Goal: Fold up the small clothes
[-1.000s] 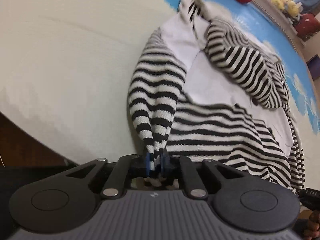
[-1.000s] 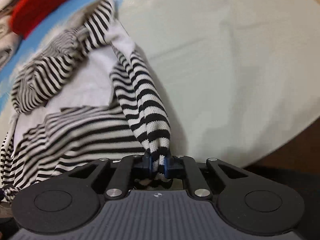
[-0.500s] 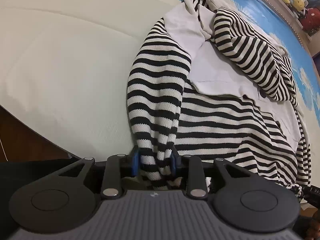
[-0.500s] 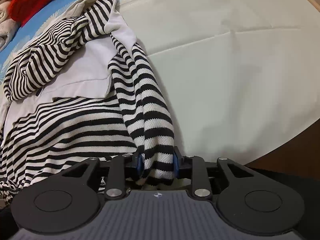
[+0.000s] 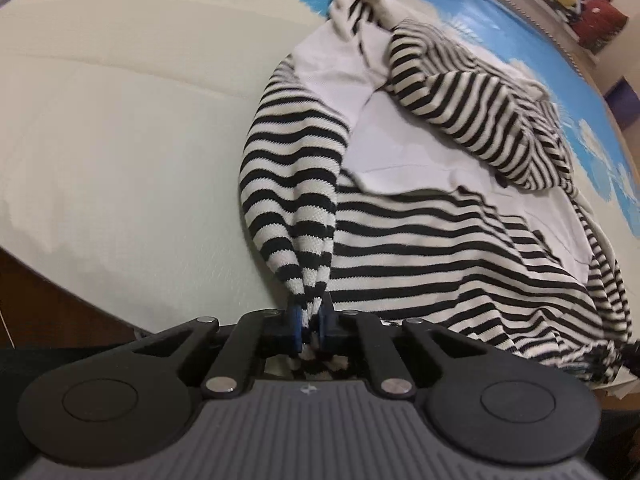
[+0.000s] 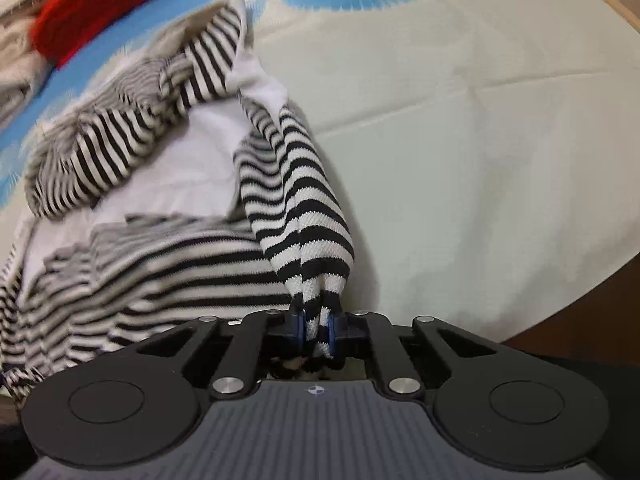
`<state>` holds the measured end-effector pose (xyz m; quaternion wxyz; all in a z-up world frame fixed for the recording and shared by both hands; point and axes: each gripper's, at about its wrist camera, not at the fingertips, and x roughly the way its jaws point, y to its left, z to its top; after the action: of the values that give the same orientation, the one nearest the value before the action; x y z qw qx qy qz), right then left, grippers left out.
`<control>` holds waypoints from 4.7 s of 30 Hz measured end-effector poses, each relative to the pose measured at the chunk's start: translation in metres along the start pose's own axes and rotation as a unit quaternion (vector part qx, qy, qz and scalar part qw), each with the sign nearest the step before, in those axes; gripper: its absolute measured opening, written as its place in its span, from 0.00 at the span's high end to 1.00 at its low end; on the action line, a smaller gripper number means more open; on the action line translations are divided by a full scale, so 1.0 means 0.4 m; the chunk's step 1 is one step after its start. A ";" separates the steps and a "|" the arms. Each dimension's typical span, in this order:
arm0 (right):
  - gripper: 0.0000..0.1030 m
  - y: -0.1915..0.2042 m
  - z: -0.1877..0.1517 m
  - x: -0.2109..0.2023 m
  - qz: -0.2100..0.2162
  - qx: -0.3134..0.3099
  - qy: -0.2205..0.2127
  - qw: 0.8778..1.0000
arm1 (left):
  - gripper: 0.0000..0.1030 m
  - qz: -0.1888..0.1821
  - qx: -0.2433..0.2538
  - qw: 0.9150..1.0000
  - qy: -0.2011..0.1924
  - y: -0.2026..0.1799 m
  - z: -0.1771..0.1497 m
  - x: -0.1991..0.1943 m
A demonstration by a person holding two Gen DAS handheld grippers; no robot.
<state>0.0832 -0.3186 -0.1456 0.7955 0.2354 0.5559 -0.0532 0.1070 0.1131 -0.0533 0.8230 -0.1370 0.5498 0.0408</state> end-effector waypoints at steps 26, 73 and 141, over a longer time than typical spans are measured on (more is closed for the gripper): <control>0.93 -0.077 0.034 -0.441 0.126 0.043 -0.065 0.989 | 0.93 -0.127 0.076 0.986 -0.072 -0.024 0.003 -0.426; 0.97 0.245 0.389 0.175 0.002 -0.163 -0.193 0.967 | 0.81 -0.043 0.039 0.990 -0.129 -0.193 0.432 0.101; 0.98 -0.097 0.233 0.113 -0.028 -0.160 0.092 0.983 | 0.99 0.039 0.158 0.980 0.112 0.111 0.203 0.043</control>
<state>0.1668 -0.3852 -0.1734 0.7666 0.0935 0.6343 0.0354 0.1768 0.1764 -0.0480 0.7654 0.0127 0.6427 -0.0305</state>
